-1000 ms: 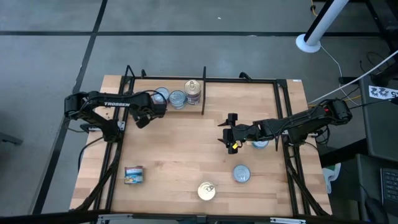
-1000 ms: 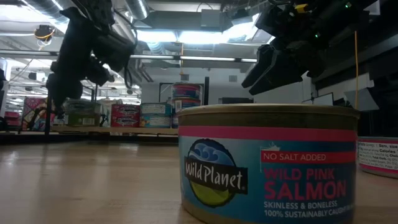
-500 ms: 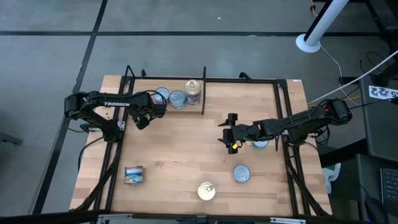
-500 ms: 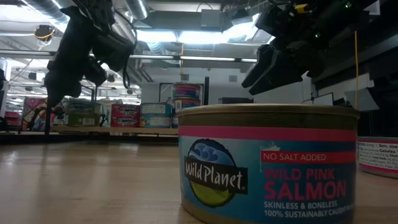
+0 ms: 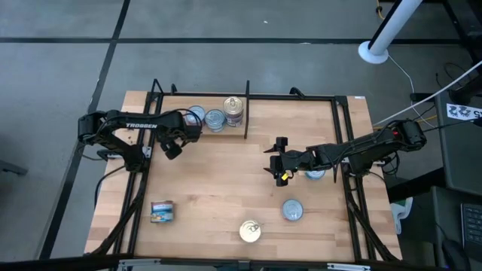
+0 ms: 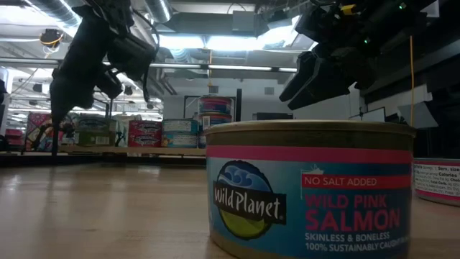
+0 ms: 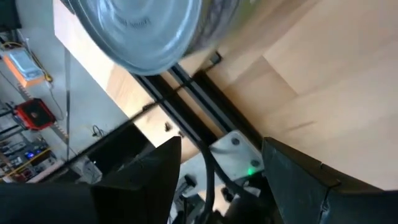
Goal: Stack canned seafood by type on shelf
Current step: Stack the yellow blue tuna can on top of the yellow blue tuna can on the shelf
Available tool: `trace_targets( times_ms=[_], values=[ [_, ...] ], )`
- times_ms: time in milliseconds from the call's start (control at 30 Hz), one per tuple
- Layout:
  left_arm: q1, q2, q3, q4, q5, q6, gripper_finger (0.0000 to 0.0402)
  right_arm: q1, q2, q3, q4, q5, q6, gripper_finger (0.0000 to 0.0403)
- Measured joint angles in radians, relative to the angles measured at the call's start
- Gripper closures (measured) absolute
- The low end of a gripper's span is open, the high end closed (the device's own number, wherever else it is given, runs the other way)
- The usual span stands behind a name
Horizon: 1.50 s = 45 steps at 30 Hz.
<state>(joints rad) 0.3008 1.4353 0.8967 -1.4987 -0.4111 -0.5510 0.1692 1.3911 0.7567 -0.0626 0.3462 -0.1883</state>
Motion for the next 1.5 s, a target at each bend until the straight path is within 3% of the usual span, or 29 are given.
trace_targets(
  times_ms=[367, 600, 800, 1100, 1300, 1500],
  values=[
    [0.000, 0.000, 0.000, -0.046, 0.156, -0.030, 0.0181, 0.000, 0.000, 0.000, 0.000, 0.000, 0.000, 0.0095],
    [-0.036, -0.022, 0.001, -0.024, 0.165, -0.060, 0.0181, 0.000, 0.000, 0.000, -0.002, 0.000, 0.000, 0.0095],
    [-0.118, -0.068, 0.023, -0.030, 0.172, -0.162, 0.0181, 0.000, 0.000, 0.000, -0.019, 0.000, 0.000, 0.0095],
    [-0.279, -0.094, 0.192, 0.034, 0.179, -0.323, 0.0181, 0.000, 0.000, 0.000, -0.018, 0.000, 0.000, 0.0095],
    [-0.390, -0.094, 0.239, 0.131, 0.266, -0.317, 0.0181, 0.000, 0.000, 0.000, -0.018, 0.000, 0.000, 0.0095],
    [-0.509, -0.093, 0.240, 0.178, 0.381, -0.408, 0.0181, 0.000, 0.000, 0.000, -0.018, 0.000, 0.000, 0.0095]
  ],
)
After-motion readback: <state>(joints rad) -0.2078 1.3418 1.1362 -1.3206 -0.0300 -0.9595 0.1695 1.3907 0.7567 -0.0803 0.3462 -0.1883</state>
